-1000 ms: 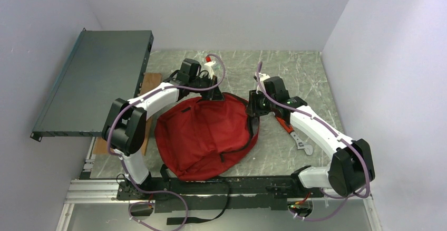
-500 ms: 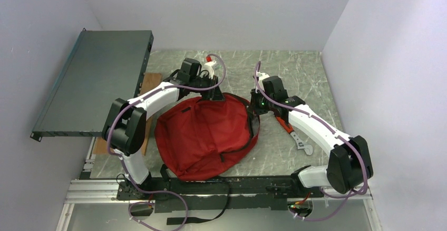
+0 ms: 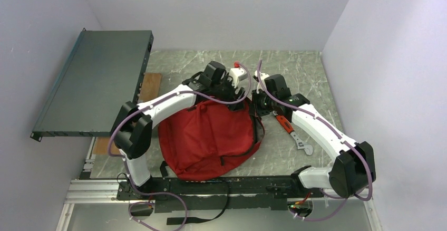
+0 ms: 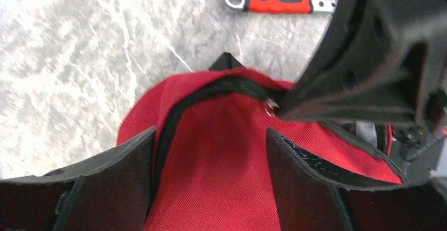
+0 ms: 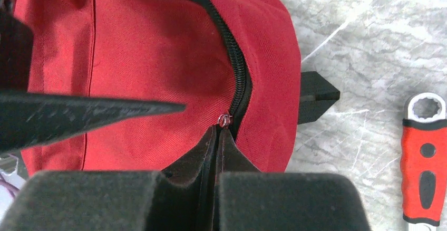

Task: Pack the student bag
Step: Zip the student bag at the center of the board.

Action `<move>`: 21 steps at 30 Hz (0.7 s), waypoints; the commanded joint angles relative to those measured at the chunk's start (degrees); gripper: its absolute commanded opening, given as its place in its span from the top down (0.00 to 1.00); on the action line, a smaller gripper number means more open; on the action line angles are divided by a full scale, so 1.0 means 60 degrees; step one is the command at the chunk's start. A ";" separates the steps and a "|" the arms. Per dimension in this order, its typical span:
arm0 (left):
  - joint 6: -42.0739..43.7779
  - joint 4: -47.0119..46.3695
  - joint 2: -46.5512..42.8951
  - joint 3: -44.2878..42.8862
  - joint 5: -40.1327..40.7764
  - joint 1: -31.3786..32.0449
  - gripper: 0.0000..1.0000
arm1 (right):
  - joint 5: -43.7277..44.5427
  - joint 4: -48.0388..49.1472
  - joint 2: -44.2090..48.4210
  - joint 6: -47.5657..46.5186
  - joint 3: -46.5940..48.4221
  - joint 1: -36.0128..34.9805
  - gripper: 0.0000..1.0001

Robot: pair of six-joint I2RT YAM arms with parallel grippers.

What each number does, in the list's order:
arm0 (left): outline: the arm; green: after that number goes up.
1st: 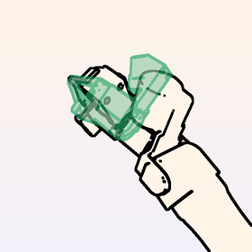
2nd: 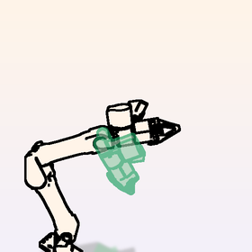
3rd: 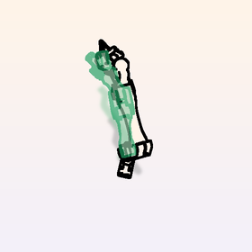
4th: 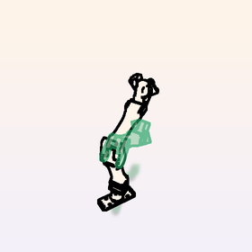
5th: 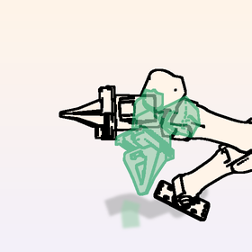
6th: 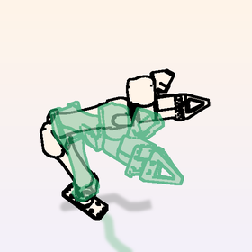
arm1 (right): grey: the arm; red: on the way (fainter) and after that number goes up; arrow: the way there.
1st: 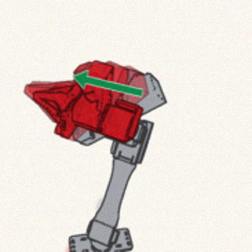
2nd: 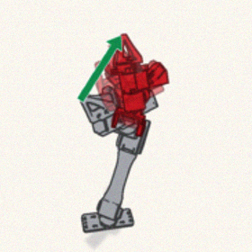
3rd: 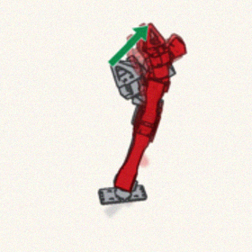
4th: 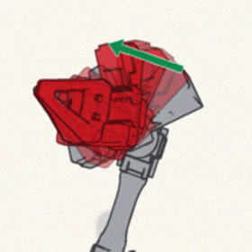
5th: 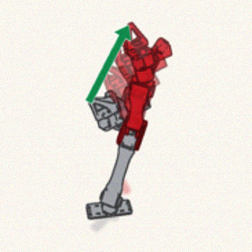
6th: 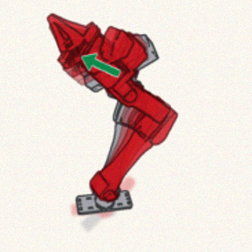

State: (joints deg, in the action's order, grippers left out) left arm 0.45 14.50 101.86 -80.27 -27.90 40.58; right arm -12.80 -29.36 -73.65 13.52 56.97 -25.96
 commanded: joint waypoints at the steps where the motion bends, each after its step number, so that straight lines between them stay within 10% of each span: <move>1: 0.0647 -0.0121 0.0609 -0.1231 0.0152 0.0151 0.29 | -0.0268 -0.0211 0.0060 0.0175 0.0596 -0.0010 1.00; 12: -0.0837 -0.0994 0.0345 -0.0586 0.1046 -0.0843 1.00 | 0.0701 -0.2613 0.1542 0.1198 0.0163 0.0048 1.00; 21: -0.1546 -0.1090 -0.0050 -0.0331 0.1312 -0.1460 1.00 | -0.2140 -0.1238 0.3284 0.3241 -0.2521 0.0381 1.00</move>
State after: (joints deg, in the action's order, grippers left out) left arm -6.48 10.52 105.21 -81.62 -24.27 34.65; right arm -15.07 -39.66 -57.58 25.02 47.90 -24.12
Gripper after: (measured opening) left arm 0.031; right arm 0.015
